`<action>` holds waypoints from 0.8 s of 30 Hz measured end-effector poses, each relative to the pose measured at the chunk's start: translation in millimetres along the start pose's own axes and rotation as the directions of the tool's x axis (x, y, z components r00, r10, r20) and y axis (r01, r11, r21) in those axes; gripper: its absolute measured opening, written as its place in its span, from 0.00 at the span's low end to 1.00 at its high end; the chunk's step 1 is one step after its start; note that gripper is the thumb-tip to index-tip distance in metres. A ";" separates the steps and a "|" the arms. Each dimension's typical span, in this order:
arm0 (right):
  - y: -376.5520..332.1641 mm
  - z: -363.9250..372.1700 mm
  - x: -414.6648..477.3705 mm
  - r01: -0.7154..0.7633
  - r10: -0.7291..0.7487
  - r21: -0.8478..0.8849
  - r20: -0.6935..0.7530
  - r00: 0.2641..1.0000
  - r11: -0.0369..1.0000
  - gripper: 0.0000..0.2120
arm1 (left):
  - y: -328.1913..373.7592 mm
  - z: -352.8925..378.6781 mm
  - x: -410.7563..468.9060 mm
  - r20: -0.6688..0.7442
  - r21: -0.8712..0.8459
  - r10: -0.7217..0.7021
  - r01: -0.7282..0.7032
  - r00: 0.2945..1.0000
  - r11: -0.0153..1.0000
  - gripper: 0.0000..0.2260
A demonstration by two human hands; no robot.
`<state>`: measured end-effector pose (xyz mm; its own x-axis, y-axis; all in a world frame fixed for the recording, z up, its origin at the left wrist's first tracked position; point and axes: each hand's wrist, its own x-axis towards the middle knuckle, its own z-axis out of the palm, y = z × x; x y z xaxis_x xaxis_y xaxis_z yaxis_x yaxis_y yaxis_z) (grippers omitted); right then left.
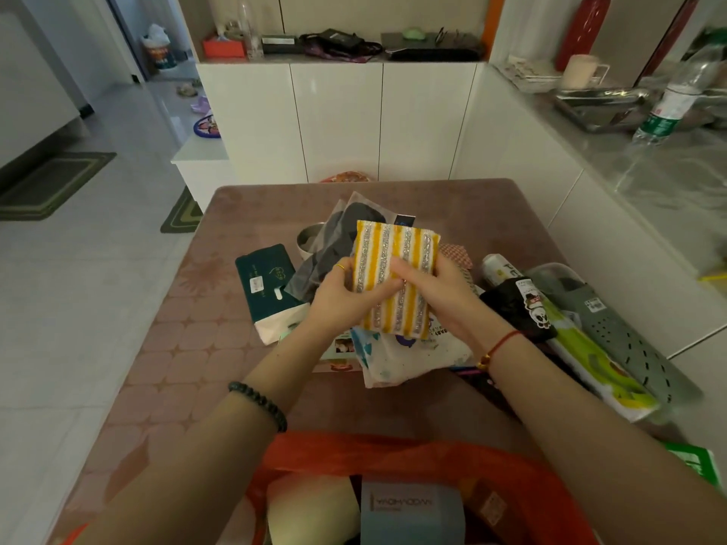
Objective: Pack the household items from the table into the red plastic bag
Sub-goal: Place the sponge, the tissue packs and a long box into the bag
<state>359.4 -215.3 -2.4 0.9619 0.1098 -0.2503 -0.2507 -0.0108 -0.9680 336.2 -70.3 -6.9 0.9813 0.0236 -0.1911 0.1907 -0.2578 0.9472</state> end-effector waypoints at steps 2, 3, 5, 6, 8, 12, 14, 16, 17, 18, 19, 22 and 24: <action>-9.7 -12.7 6.0 0.038 -0.038 -0.018 0.009 0.999 0.999 0.16 | 2.6 -3.0 0.6 -0.031 -0.124 -0.009 0.005 0.999 0.992 0.17; -11.4 -20.6 12.6 0.076 -0.080 -0.073 -0.052 0.995 0.994 0.17 | 2.0 -5.2 1.7 -0.065 -0.197 -0.033 0.020 0.997 0.980 0.17; -8.0 -41.4 27.0 0.152 -0.230 -0.437 -0.132 0.964 0.886 0.20 | -0.9 -9.9 2.8 -0.119 -0.310 -0.070 0.030 0.990 0.950 0.17; -3.3 -51.1 33.5 0.155 -0.253 -0.650 -0.060 0.965 0.744 0.27 | -4.2 -12.2 4.3 -0.144 -0.343 -0.090 0.035 0.986 0.939 0.16; 9.8 -65.5 44.2 0.168 -0.117 -0.899 0.132 0.984 0.405 0.39 | -11.2 -16.1 7.4 -0.182 -0.386 -0.139 0.059 0.973 0.921 0.16; 19.4 -73.7 52.7 0.234 0.050 -0.954 0.247 0.968 0.187 0.42 | -19.7 -18.2 10.0 -0.208 -0.425 -0.207 0.102 0.956 0.899 0.17; 21.1 -76.4 55.8 0.251 -0.009 -0.948 0.255 0.967 0.194 0.37 | -21.8 -16.4 9.8 -0.199 -0.437 -0.230 0.124 0.953 0.891 0.18; 21.3 -79.5 53.3 0.239 -0.128 -0.947 0.216 0.968 0.214 0.28 | -21.7 -14.4 8.0 -0.186 -0.436 -0.245 0.143 0.952 0.888 0.19; 18.5 -78.8 48.4 0.210 -0.234 -0.942 0.149 0.961 0.261 0.24 | -20.5 -13.4 5.9 -0.181 -0.425 -0.243 0.147 0.953 0.893 0.20; 13.9 -77.0 42.1 0.183 -0.355 -0.917 0.049 0.934 0.354 0.22 | -18.4 -12.3 3.6 -0.181 -0.407 -0.234 0.144 0.955 0.902 0.21; 6.1 -73.3 32.7 0.175 -0.454 -0.848 -0.085 0.887 0.501 0.22 | -15.9 -10.7 0.8 -0.181 -0.383 -0.215 0.133 0.960 0.914 0.22; -23.6 -59.7 -10.4 0.337 -0.439 -0.304 -0.389 0.810 0.891 0.22 | -0.5 -2.8 -15.6 -0.183 -0.357 -0.108 0.036 0.977 0.933 0.27; -31.7 -47.0 -49.4 0.361 -0.354 -0.036 -0.311 0.882 0.932 0.20 | 11.4 5.4 -33.0 -0.159 -0.351 -0.032 -0.026 0.987 0.936 0.30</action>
<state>324.9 -267.1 39.9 0.9712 -0.2080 0.1164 0.1177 -0.0064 -0.9930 305.8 -79.2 8.8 0.9665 0.1852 -0.1780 0.1623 0.0966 0.9820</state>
